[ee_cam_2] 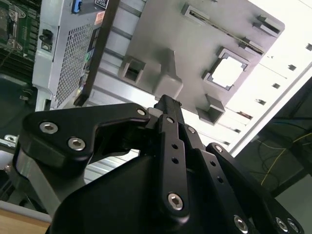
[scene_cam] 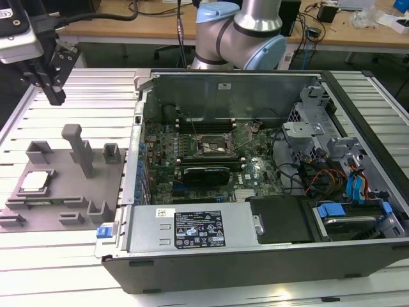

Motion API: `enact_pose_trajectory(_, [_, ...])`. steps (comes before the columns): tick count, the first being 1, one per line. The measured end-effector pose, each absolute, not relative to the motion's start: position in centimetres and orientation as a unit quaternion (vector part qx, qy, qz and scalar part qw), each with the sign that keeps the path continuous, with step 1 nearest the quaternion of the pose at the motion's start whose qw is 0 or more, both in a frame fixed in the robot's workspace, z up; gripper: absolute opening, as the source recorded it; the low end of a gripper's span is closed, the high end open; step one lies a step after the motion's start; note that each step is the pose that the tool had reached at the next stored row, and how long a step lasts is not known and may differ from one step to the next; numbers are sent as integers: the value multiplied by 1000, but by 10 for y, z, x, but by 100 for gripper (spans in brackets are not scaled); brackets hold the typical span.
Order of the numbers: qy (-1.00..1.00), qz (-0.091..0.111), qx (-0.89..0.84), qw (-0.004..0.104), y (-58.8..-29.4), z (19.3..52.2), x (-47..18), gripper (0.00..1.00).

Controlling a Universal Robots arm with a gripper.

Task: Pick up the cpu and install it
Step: 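Reach for the cpu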

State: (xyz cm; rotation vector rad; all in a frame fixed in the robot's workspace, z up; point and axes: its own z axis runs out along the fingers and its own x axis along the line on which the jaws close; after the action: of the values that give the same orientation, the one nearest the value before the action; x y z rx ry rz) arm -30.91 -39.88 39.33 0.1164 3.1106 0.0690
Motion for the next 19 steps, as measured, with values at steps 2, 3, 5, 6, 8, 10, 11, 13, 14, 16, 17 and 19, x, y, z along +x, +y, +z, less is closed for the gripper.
enact_pose_trajectory(2, [999,22,37,14,-399,393,-312,11])
enact_pose_trajectory(3, [999,22,37,14,-399,393,-314,11])
enact_pose_trajectory(5, [999,22,37,14,-399,393,-317,11])
enact_pose_trajectory(6, [999,22,37,14,-399,393,-319,11])
enact_pose_trajectory(8, [999,22,37,14,-399,393,-323,11])
enact_pose_trajectory(10, [999,22,37,15,-399,393,-327,11])
enact_pose_trajectory(11, [999,22,37,15,-399,393,-329,11])
enact_pose_trajectory(13, [999,22,37,15,-399,393,-333,11])
enact_pose_trajectory(14, [999,22,37,15,-399,393,-336,11])
enact_pose_trajectory(16, [999,22,37,15,-399,393,-343,11])
enact_pose_trajectory(17, [999,22,37,15,-399,393,-345,11])
enact_pose_trajectory(19, [999,22,37,16,-399,393,-349,11])
